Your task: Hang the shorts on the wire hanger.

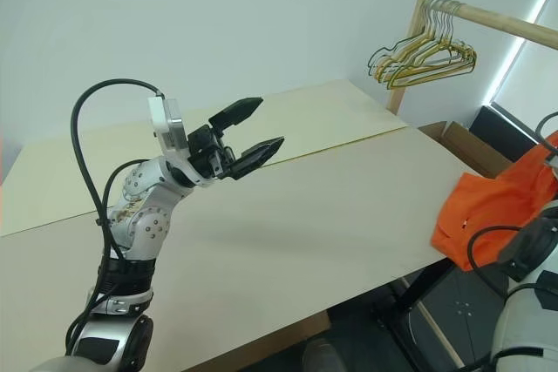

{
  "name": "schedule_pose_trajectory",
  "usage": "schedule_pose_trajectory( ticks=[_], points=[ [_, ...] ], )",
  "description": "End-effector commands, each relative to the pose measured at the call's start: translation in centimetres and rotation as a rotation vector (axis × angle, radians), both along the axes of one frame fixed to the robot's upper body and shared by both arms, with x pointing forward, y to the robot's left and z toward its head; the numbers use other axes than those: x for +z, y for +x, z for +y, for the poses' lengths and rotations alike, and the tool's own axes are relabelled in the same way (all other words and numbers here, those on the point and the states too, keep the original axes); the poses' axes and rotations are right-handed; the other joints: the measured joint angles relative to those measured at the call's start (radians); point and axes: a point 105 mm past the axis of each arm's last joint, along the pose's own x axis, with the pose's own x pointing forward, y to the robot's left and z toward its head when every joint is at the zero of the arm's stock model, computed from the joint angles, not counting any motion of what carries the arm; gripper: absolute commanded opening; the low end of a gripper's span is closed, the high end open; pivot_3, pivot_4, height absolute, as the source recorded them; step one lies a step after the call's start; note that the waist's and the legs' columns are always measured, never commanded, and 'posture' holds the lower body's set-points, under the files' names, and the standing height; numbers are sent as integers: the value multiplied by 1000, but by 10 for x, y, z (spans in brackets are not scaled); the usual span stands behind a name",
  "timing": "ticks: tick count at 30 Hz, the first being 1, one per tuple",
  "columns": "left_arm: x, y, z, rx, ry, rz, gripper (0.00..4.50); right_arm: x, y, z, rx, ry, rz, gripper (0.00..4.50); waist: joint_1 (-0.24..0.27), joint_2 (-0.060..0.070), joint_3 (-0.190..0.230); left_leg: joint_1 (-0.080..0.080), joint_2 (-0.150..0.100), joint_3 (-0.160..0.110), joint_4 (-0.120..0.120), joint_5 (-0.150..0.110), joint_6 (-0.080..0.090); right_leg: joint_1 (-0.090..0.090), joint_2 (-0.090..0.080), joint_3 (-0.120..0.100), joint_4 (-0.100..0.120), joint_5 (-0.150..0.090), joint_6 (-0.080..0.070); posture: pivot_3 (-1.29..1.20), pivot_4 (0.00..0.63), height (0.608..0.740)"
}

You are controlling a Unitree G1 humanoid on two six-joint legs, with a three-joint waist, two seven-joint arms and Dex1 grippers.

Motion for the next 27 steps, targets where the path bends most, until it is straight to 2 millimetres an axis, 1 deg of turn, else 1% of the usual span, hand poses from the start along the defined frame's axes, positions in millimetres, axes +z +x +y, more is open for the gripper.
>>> schedule_pose_trajectory(
  ticks=[1,4,8,12,15,17,19,23,25,27],
  points=[
    [9,-4,1,-2,-4,-51,4500,36,-3,2,-49,-132,-77,4471,0,0,0,0,0,0,0,0,0,0,0,0,0,0,0,-209,0,740],
    [9,-3,1,-3,-3,-54,4500,45,-5,12,-76,-199,-71,4471,-1,0,0,0,0,0,0,0,0,0,0,1,0,0,1,-214,0,740],
    [10,-4,0,-7,-3,-58,4500,65,-6,29,-75,-373,-67,4471,1,1,0,0,0,1,1,0,0,-1,0,2,1,1,1,-216,0,740],
    [11,-5,-1,-17,-9,-63,4500,85,3,53,13,-566,-120,4471,1,1,0,0,0,1,1,0,0,-1,0,2,1,1,2,-206,0,740],
    [12,-7,0,-21,-19,-67,4500,93,16,76,138,-672,-159,4471,0,1,0,0,0,1,0,0,0,-1,0,2,1,1,2,-191,0,740],
    [12,-7,2,-13,-17,-68,4500,93,28,91,234,-708,-162,4471,-1,0,0,1,0,2,1,0,0,-1,0,3,1,1,2,-180,0,740],
    [10,-8,5,0,-13,-65,4500,90,42,112,363,-725,-166,4471,-2,0,0,1,0,2,1,0,0,-1,0,3,1,1,2,-174,0,740],
    [3,-6,19,54,16,-33,4500,83,67,166,652,-809,-164,4471,-3,1,0,2,1,2,0,0,0,-1,1,3,1,1,2,-159,0,740],
    [1,-6,26,80,31,-19,4500,77,74,187,763,-836,-146,4471,1,0,0,2,1,1,0,0,0,-1,1,3,1,1,2,-140,0,740],
    [-1,-6,34,110,49,-11,4500,70,79,200,844,-811,-156,4471,11,0,0,3,1,0,0,0,0,-2,1,2,1,1,1,-140,0,740]
  ],
)
